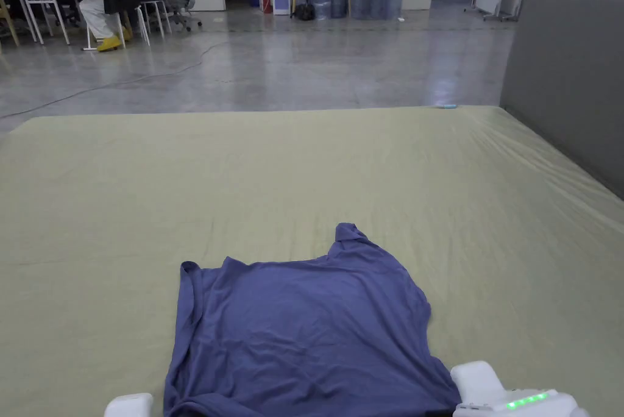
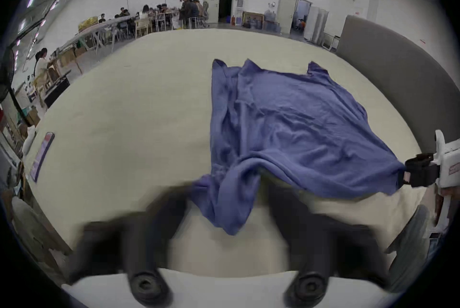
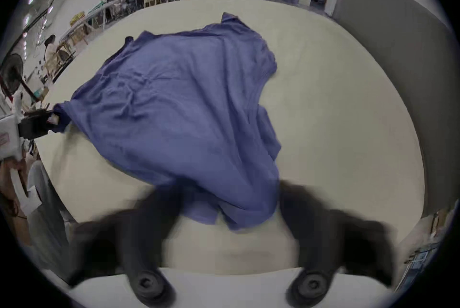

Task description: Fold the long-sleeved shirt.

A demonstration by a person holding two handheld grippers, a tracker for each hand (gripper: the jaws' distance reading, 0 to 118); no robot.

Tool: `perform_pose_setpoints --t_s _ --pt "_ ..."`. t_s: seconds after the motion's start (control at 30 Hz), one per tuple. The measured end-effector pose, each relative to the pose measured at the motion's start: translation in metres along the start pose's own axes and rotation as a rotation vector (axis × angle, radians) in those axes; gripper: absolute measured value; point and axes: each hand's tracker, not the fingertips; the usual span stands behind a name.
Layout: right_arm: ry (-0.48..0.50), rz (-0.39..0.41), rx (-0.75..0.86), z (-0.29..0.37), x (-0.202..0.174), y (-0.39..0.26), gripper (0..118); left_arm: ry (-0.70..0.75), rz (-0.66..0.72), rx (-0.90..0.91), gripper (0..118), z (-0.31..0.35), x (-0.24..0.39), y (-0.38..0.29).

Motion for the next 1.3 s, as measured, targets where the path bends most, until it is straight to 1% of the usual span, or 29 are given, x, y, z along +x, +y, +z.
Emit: perform_pose_setpoints --t_s 0.03,0.07,0.13,0.17,0.2,0.23,0.27,0.3,0.33,0.37,0.43,0.5,0.6,0.67,0.7,0.73,0.77,0.8,0.83,0.87,0.93,0.97,1.03,1.1,1.17,1.23,1.27,1.3 --pt "-0.013 -0.012 0.003 0.005 0.002 0.003 118 -0.012 0.009 -0.001 118 0.008 0.002 0.003" --pt "-0.021 -0.033 0.043 0.015 0.004 0.006 118 -0.088 0.037 0.057 118 0.023 0.001 0.005" --pt "-0.012 -0.079 0.112 0.037 0.011 0.015 118 -0.069 0.072 0.078 118 0.038 -0.010 0.015" --pt "-0.011 -0.093 0.126 0.044 0.012 0.020 114 -0.070 0.075 0.082 118 0.041 -0.002 0.021" --pt "-0.008 -0.098 0.151 0.051 0.013 0.024 114 -0.070 0.080 0.093 118 0.047 -0.003 0.026" --pt "-0.002 -0.108 0.197 0.063 0.013 0.027 112 -0.068 0.087 0.115 116 0.054 -0.004 0.030" --pt "0.005 -0.119 0.235 0.069 0.013 0.029 102 -0.068 0.088 0.133 106 0.059 -0.005 0.034" --pt "0.015 -0.134 0.241 0.071 0.014 0.033 46 -0.060 0.088 0.146 52 0.053 -0.006 0.042" --pt "0.011 -0.158 0.225 0.067 0.013 0.036 3 -0.046 0.087 0.143 0 0.051 -0.006 0.045" --pt "-0.004 -0.168 0.238 0.067 0.015 0.035 3 -0.036 0.076 0.147 0 0.049 -0.008 0.047" --pt "0.025 -0.145 0.199 0.063 0.017 0.038 3 -0.067 0.077 0.075 0 0.034 -0.011 0.057" --pt "0.024 -0.147 0.199 0.056 0.012 0.041 3 -0.065 0.081 0.081 0 0.022 -0.014 0.074" --pt "0.039 -0.117 0.180 0.052 0.011 0.046 3 -0.058 0.065 0.089 0 -0.003 -0.011 0.116" --pt "0.043 -0.104 0.173 0.044 0.005 0.051 3 -0.084 0.074 0.044 0 -0.034 -0.011 0.159" --pt "0.044 -0.098 0.167 0.041 0.005 0.054 3 -0.076 0.085 0.009 8 -0.055 -0.017 0.180" --pt "0.043 -0.091 0.161 0.037 0.006 0.057 3 -0.054 0.082 0.002 31 -0.078 -0.017 0.201" --pt "0.042 -0.085 0.157 0.032 0.003 0.060 3 -0.052 0.084 -0.002 74 -0.098 -0.018 0.218" --pt "0.045 -0.080 0.151 0.026 0.003 0.063 3 -0.037 0.089 -0.030 114 -0.125 -0.018 0.235" --pt "0.048 -0.078 0.145 0.021 0.004 0.066 3 -0.021 0.101 -0.047 117 -0.132 -0.004 0.242" --pt "0.050 -0.078 0.140 0.015 0.006 0.069 3 0.001 0.099 -0.086 115 -0.151 -0.001 0.253" --pt "0.052 -0.077 0.120 0.000 0.004 0.076 3 0.041 0.087 -0.165 115 -0.191 0.007 0.268" --pt "0.051 -0.077 0.111 -0.006 0.006 0.079 3 0.059 0.086 -0.201 115 -0.211 0.002 0.276" --pt "0.046 -0.077 0.093 -0.021 0.007 0.085 3 0.092 0.092 -0.250 115 -0.240 0.008 0.277" --pt "0.044 -0.076 0.083 -0.031 0.008 0.089 3 0.093 0.109 -0.283 113 -0.261 0.004 0.279" --pt "0.039 -0.068 0.075 -0.038 0.008 0.093 3 0.087 0.092 -0.307 108 -0.272 0.010 0.275" --pt "0.040 -0.064 0.072 -0.042 0.008 0.096 3 0.123 0.061 -0.345 106 -0.282 0.008 0.273" --pt "0.040 -0.064 0.071 -0.042 0.008 0.097 3 0.145 0.054 -0.345 102 -0.282 0.009 0.271" --pt "0.036 -0.063 0.070 -0.043 0.007 0.098 3 0.160 0.051 -0.340 89 -0.279 0.010 0.269"
